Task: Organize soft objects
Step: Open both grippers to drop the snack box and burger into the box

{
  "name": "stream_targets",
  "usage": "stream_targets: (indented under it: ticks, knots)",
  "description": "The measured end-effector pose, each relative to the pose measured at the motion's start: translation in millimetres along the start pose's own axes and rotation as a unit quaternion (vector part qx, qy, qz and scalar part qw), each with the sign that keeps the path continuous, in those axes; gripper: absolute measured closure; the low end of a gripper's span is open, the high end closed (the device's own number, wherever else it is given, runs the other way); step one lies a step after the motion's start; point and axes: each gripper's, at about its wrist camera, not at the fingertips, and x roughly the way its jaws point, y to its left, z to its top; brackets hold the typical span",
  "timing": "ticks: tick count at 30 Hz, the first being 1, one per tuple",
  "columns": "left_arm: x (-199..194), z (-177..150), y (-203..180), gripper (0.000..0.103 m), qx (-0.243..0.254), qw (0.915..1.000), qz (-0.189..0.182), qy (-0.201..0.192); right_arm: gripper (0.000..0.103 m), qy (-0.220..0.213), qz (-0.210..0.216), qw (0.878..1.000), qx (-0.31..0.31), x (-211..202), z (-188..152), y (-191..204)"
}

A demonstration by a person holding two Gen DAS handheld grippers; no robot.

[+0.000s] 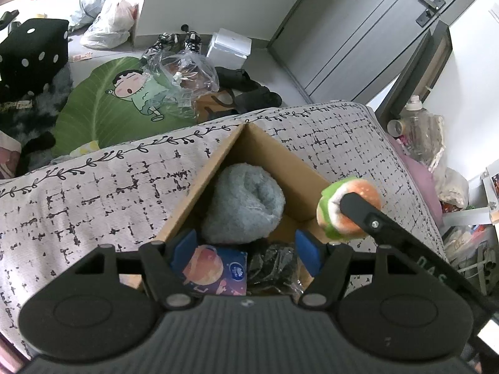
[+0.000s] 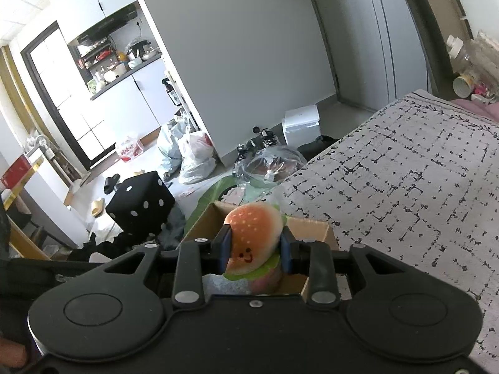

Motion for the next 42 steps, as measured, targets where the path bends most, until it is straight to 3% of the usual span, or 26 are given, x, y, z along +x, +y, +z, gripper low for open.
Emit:
stream_targets:
  ticks: [3,17,28,36,42]
  knots:
    - [0,1,1,0.034,0.0,1.0,0.002,0.0,0.056,-0.009,-0.002,1.0,0.003,0,-1,-2]
    - [-19,3,-13,0.034,0.015,0.9995,0.021,-0.017,0.052,-0.033,0.008,0.997,0.07,-42,14,-31]
    - [-31,-12,-35,0.024,0.03,0.9991,0.026,-0.011,0.05,-0.016,-0.004,0.998,0.066,-75,8,-41]
    - [-47,-30,-60,0.01,0.064,0.9973,0.034,-0.011,0.046,-0.006,-0.012,0.998,0.069,-109,2,-54]
    - [-61,-51,-74,0.004,0.087,0.9956,0.034,-0.011,0.034,-0.013,-0.031,0.997,0.071,-139,-11,-61]
